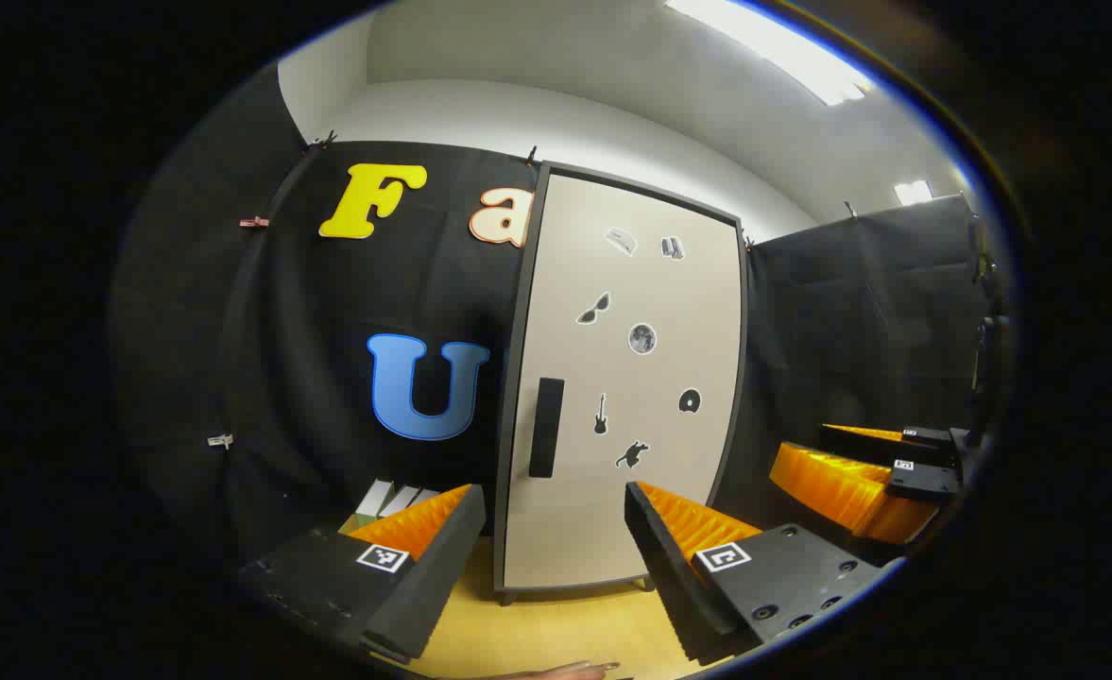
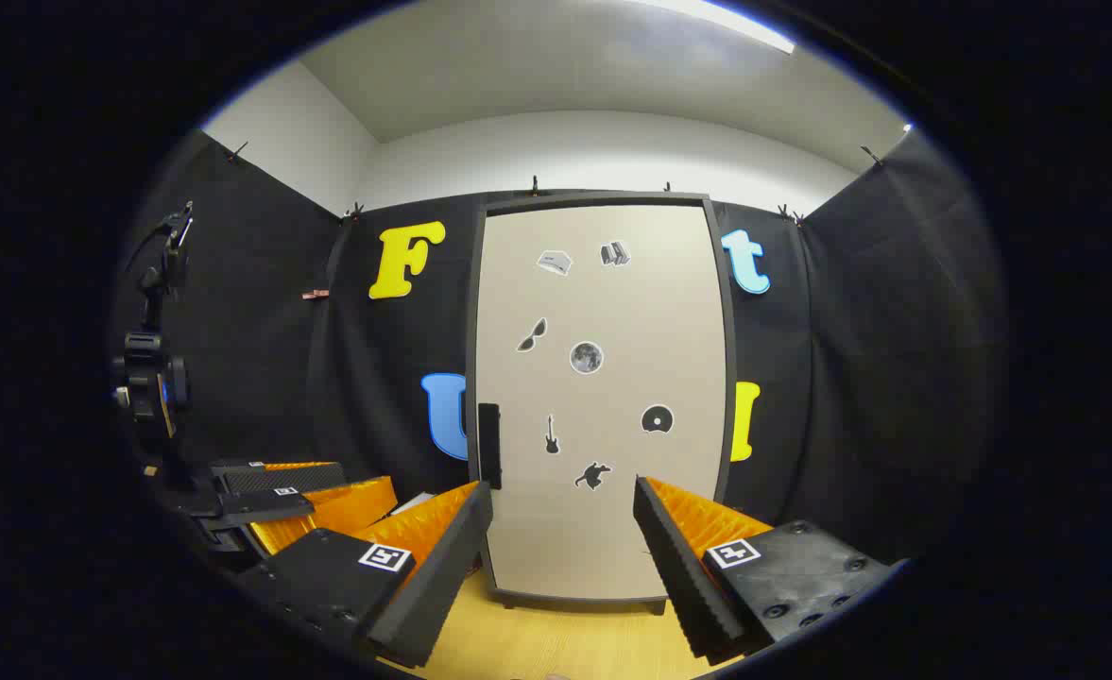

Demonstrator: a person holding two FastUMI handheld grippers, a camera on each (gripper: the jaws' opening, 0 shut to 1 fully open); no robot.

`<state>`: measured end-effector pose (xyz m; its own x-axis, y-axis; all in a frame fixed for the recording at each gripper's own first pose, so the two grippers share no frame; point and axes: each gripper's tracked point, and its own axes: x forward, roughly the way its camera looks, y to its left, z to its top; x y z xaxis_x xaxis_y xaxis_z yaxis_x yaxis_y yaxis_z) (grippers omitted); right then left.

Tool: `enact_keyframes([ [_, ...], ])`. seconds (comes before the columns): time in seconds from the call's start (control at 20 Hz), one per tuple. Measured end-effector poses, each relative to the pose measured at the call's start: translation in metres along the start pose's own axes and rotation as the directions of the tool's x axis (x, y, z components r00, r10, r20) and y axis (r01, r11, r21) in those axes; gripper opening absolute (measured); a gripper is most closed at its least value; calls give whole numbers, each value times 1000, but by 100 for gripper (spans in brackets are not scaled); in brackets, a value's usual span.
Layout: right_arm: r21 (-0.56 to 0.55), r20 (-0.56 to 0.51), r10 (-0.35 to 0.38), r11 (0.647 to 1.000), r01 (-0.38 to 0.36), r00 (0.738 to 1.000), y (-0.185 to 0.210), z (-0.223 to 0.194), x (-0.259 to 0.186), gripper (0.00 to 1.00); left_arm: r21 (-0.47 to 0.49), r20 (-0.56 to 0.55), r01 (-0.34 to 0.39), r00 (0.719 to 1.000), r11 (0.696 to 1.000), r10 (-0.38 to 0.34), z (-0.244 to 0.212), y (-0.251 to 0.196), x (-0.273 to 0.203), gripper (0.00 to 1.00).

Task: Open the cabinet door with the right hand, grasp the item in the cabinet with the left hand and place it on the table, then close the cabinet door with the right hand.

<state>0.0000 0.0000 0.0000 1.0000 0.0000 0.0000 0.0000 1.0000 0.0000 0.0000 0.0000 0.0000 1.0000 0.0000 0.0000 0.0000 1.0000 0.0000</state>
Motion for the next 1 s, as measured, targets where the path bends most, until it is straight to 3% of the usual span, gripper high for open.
enact_keyframes([
  [0.15, -8, -4, 0, 1000, 0, 1000, 1, -1, 0, 98, 37, 16, -32, 999, 999, 31, 2, 7, 1, 95],
  [1.0, -14, -47, -16, 1000, 15, 999, 4, -13, -1, 98, 41, 21, -21, 1000, 999, 20, 4, 11, -2, 94],
])
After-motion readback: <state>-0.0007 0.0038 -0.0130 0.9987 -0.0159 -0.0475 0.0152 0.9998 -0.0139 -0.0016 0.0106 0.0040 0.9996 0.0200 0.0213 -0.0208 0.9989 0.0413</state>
